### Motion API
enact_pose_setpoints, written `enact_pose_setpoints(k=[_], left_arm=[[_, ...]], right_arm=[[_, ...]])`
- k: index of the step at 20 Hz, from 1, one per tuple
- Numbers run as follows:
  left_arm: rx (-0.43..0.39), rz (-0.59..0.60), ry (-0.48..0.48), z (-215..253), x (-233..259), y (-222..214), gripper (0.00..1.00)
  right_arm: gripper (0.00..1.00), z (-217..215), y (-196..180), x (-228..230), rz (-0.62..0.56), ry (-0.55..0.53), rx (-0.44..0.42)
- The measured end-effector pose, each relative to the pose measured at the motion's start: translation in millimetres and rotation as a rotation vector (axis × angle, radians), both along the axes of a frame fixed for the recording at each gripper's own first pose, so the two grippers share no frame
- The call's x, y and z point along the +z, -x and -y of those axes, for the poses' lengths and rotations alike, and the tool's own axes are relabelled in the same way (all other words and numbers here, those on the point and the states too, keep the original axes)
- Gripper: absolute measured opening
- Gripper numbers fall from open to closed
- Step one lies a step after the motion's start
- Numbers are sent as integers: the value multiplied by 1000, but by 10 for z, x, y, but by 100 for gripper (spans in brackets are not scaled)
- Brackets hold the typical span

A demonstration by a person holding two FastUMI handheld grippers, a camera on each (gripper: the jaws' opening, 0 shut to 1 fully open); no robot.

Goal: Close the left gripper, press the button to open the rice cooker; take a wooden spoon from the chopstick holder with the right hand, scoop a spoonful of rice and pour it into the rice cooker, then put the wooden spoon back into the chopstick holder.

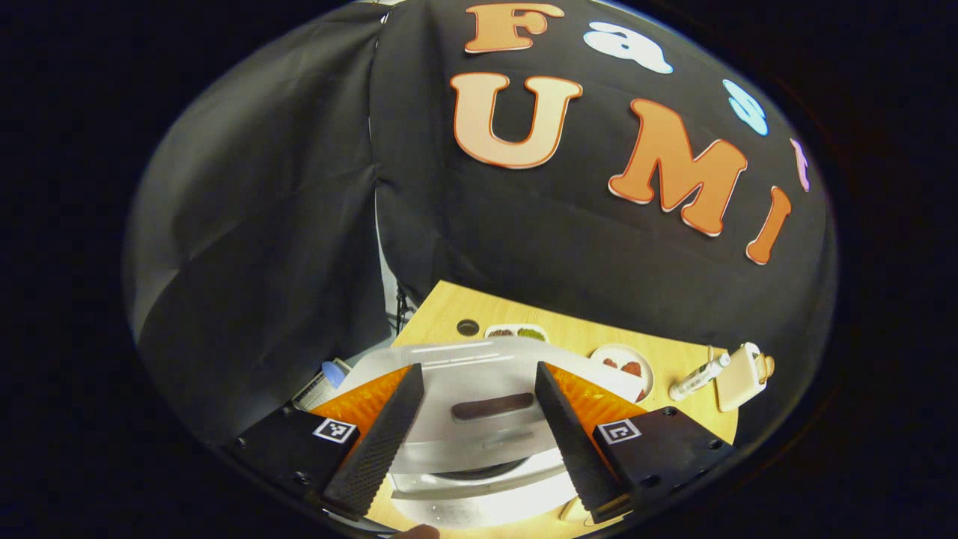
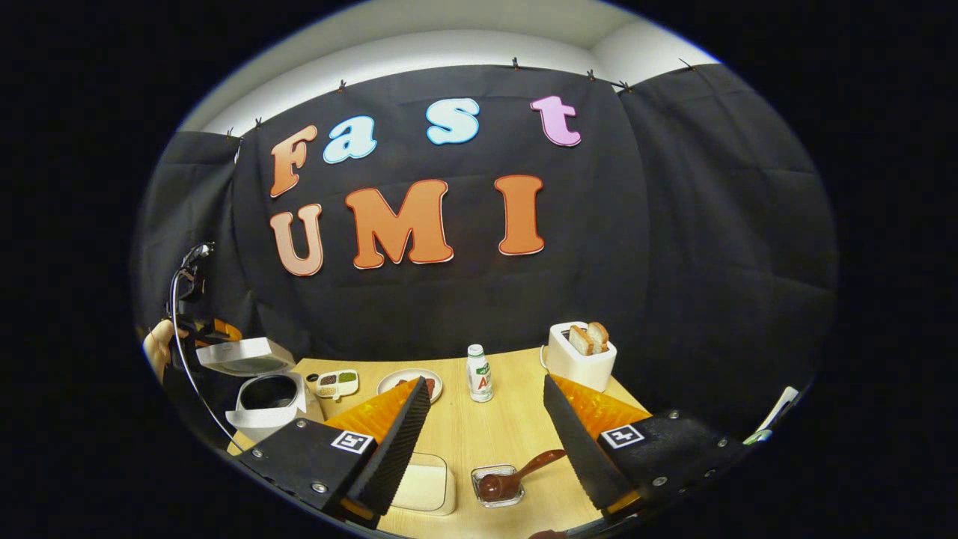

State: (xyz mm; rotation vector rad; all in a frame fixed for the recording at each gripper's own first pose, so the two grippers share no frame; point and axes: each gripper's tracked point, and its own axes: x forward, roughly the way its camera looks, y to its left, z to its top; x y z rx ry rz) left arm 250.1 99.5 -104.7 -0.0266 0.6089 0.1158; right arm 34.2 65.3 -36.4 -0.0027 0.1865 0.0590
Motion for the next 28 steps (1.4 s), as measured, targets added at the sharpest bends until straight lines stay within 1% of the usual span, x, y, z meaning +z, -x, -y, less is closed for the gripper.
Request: enact_pose_setpoints(k=[2, 5, 9, 11, 15, 16, 18, 21, 23, 25, 28], left_arm=[[9, -23, 4, 28, -173, 70, 100], [6, -49, -23, 83, -352, 184, 100], [0, -72, -39, 120, -603, 275, 100], [3, -77, -52, 81, -747, 275, 100], [2, -132, -84, 49, -1117, 401, 100], [-3, -100, -96, 61, -1105, 384, 100], [-3, -101, -85, 53, -1134, 413, 100], [-34, -51, -97, 59, -1176, 419, 100], [-34, -21, -110, 73, -1145, 418, 100], [-44, -10, -139, 98, -1134, 429, 100], [-46, -17, -146, 109, -1073, 551, 100]], right_arm=[[95, 18, 40, 50, 12, -3, 0], [95, 48, 98, 19, 9, -16, -1], [95, 71, 101, -100, -23, -32, 8], [95, 75, 101, -140, -37, -24, 6], [95, 40, 87, -156, -52, -25, 12], [95, 50, 82, -169, -56, -21, 10], [95, 55, 56, -198, -63, -10, 8], [95, 4, 26, -233, -74, -4, 14], [95, -28, 8, -279, -81, 0, 20], [95, -72, -11, -279, -80, 3, 28], [95, -73, -6, -291, -86, -1, 21]])
